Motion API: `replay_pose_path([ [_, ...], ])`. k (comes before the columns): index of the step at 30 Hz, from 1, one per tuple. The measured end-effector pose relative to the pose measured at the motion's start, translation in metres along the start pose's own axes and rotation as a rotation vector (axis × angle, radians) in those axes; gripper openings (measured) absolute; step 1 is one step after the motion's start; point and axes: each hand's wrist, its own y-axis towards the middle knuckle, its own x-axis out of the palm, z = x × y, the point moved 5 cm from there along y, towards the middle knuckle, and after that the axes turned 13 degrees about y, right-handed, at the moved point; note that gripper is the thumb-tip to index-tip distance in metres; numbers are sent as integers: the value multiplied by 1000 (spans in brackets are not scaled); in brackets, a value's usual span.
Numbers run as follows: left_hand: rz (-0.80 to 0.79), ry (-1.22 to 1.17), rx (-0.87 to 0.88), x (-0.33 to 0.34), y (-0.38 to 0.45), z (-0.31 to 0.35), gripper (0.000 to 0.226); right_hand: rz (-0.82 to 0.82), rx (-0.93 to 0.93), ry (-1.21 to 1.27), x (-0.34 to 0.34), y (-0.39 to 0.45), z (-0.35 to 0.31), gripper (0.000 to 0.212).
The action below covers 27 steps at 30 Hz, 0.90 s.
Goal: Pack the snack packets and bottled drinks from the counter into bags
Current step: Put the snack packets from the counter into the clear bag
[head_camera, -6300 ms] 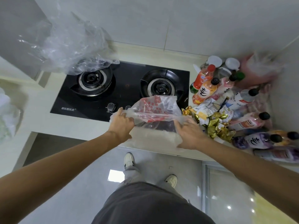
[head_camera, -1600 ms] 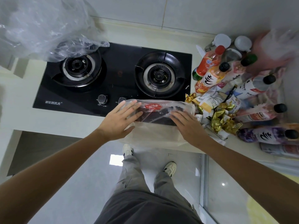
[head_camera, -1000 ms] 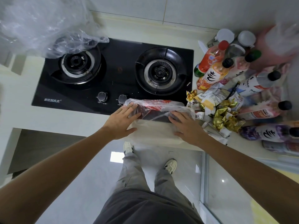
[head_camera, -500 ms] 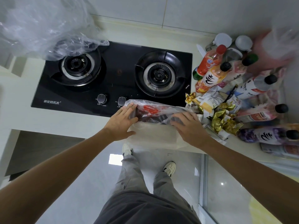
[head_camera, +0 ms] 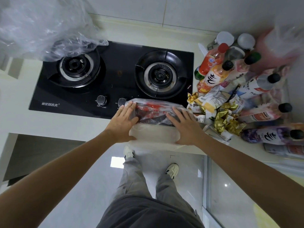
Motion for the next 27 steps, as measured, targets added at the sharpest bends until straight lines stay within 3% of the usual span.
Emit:
replay_pose_path([
  [6, 76, -29, -10, -10, -4, -5, 81, 75, -8, 77, -19, 0, -9, 117],
  [11, 213, -49, 18, -33, -18, -3, 71, 336, -147, 222, -46, -27, -26, 65],
  [14, 281, -57, 31, -55, -22, 3, 68, 520, -177, 322, -68, -44, -31, 47],
  [23, 418, -107, 88, -140, 9, 56, 53, 601, 70, 343, -94, -105, 20, 48],
  [27, 377, -143, 109, -168, 35, 96, 57, 582, 234, 364, -89, -136, 58, 50],
])
